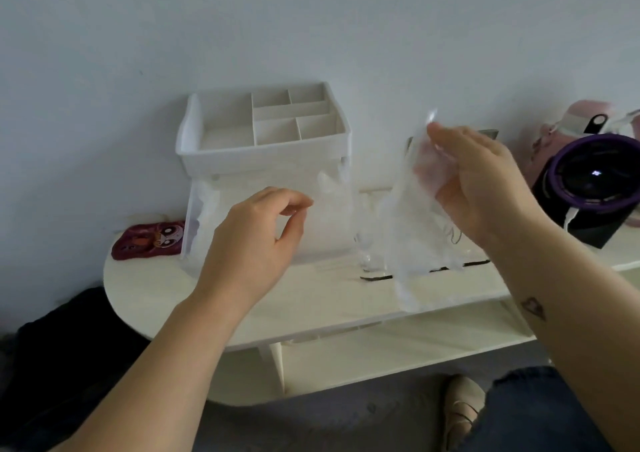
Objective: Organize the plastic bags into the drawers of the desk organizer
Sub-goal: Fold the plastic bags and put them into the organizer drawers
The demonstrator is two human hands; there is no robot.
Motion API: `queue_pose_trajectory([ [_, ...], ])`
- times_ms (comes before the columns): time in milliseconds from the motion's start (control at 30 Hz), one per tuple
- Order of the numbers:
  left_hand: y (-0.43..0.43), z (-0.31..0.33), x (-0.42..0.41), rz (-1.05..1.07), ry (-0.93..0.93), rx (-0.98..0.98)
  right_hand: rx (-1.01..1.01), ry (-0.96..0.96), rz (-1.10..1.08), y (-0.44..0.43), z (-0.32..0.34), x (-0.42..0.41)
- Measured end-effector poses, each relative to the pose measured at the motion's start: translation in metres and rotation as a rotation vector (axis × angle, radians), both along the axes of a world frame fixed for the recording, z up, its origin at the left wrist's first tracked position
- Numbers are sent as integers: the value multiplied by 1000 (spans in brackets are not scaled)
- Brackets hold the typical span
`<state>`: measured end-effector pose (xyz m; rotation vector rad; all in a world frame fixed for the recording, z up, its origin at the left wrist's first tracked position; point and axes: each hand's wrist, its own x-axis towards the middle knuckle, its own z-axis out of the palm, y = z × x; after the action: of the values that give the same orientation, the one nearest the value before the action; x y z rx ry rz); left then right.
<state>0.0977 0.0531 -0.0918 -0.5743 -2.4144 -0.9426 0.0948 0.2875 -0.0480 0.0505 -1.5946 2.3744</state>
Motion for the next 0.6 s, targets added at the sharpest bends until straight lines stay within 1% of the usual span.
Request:
queue_pose_trajectory([
  [67, -1, 5, -1, -17, -42, 173, 158, 107, -45, -26, 15, -1],
  [167, -8, 16, -5, -85, -205, 552, 472, 207, -59, -73, 24, -8],
  [233, -17, 22, -10, -187, -375, 797, 646, 243, 0, -103, 20, -13],
  [300, -26, 24, -16, -270, -513, 943, 808, 239, 102, -127, 9, -18],
  [333, -31, 23, -19, -257, -535, 953, 866, 223, 154, -136, 3, -22],
  [400, -42, 21, -22, -133, -521, 876, 963, 216, 214, -147, -8, -29],
  [433, -45, 21, -24, -42, -498, 797, 1007, 219, 226, -150, -13, -32],
  [500, -48, 21, -23, 88, -441, 570, 1068, 209, 233, -152, -18, -37],
  [600, -49, 19, -25, 156, -291, 240, 1119, 196, 250, -155, -20, -42],
])
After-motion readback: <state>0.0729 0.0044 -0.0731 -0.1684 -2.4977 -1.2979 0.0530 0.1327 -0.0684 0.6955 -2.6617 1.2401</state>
